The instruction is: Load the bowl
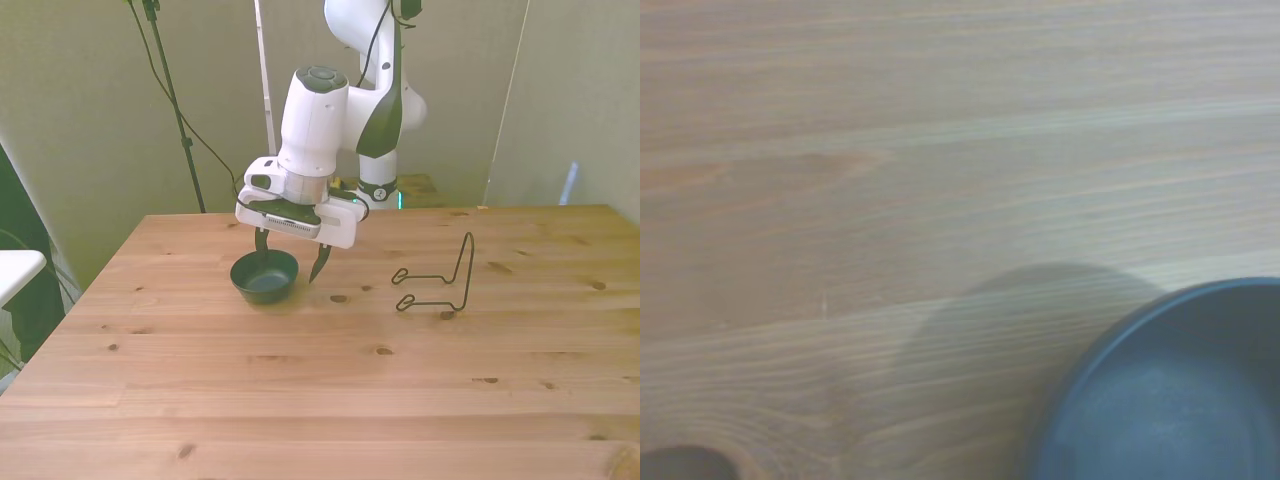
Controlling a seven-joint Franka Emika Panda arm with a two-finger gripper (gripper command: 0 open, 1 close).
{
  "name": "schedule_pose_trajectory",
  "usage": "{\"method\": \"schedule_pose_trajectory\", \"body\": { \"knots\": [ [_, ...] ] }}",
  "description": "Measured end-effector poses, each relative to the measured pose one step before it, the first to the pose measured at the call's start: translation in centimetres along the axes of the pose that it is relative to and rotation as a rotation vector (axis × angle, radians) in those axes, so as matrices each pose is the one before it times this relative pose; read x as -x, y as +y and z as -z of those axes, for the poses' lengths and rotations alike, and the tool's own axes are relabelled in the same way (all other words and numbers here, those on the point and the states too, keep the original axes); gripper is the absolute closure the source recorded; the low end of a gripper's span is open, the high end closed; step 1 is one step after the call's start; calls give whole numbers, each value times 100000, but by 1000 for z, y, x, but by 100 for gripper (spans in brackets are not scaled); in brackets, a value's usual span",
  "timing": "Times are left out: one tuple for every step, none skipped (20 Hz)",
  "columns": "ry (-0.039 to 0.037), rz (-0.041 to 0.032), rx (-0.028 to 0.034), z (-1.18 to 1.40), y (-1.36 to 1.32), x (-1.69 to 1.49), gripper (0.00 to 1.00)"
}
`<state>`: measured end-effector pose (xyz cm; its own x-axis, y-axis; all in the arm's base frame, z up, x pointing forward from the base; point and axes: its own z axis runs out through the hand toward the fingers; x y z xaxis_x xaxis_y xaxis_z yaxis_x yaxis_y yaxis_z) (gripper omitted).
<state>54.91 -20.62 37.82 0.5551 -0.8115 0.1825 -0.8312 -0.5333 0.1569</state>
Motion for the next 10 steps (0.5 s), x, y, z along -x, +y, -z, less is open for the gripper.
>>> {"method": "schedule_pose_trajectory", "body": {
  "knots": [
    [-68, 116, 68, -371, -126, 36, 0],
    [67, 52, -97, -355, -123, 48, 100],
    [-45, -28, 24, -256, -64, 43, 100],
    [114, -124, -169, -92, 3, 29, 100],
    [198, -265, -211, 19, 12, -31, 100],
    [106, -199, -92, 68, 26, -39, 100],
    [90, -181, -59, 51, 18, -45, 100],
    [84, -188, -60, 57, 47, -42, 100],
    [154, -183, -119, 108, 73, -70, 100],
    [177, -223, -151, 134, 98, -71, 100]
  ]
}}
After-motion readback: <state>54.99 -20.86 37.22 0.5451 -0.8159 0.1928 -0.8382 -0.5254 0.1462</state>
